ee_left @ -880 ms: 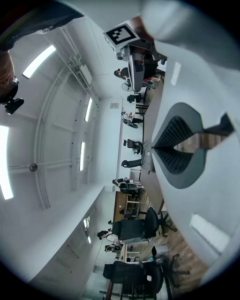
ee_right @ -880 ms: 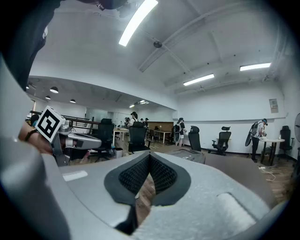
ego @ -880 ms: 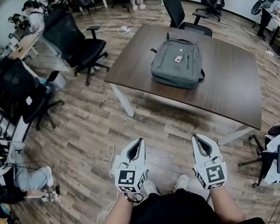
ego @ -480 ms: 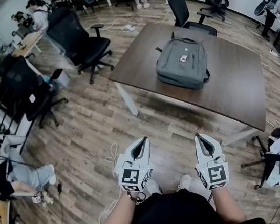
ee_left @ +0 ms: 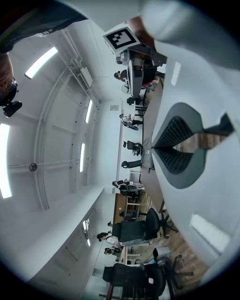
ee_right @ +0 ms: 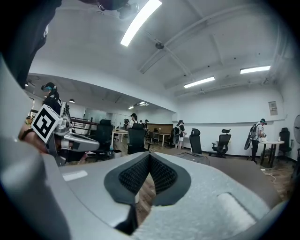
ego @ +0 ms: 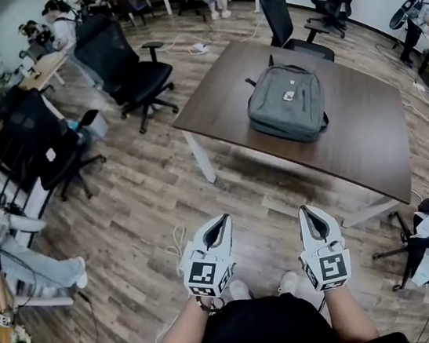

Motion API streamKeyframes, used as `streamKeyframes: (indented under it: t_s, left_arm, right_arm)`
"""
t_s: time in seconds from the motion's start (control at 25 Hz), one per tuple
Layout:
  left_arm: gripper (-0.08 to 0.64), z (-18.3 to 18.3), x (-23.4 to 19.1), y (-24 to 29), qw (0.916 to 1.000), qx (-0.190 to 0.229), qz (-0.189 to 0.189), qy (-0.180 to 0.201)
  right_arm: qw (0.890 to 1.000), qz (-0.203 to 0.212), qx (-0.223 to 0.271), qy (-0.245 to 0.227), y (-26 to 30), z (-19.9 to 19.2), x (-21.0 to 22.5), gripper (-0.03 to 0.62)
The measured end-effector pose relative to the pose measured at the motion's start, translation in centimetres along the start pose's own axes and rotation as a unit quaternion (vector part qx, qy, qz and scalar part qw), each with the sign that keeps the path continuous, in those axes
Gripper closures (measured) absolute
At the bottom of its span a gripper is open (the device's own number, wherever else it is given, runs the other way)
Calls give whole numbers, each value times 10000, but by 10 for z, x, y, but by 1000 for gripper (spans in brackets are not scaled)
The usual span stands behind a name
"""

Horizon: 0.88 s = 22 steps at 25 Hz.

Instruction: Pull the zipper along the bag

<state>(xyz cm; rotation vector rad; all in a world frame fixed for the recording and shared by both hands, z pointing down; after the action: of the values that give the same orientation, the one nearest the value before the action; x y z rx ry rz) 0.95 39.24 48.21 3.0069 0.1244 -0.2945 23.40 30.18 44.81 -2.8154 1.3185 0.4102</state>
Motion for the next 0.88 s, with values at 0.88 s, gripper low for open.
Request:
streamKeyframes:
  t_s: [0.88]
  left_arm:
    - [541, 42, -69, 88, 9986, 119, -367, 350]
  right_arm:
    - [9984, -491, -14, 273, 81, -3, 25, 589]
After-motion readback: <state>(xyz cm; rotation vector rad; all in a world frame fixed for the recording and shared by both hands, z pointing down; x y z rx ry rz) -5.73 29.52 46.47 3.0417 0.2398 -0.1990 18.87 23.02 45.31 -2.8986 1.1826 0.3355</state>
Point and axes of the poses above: the fingertips, and each gripper's own axes: y forward along the fingers, x to its right, z out of its top, the point moved 7 cm from there along -y, backward along the fingers, and after that the axes turned 7 degrees about -y, right-handed, at the moved point
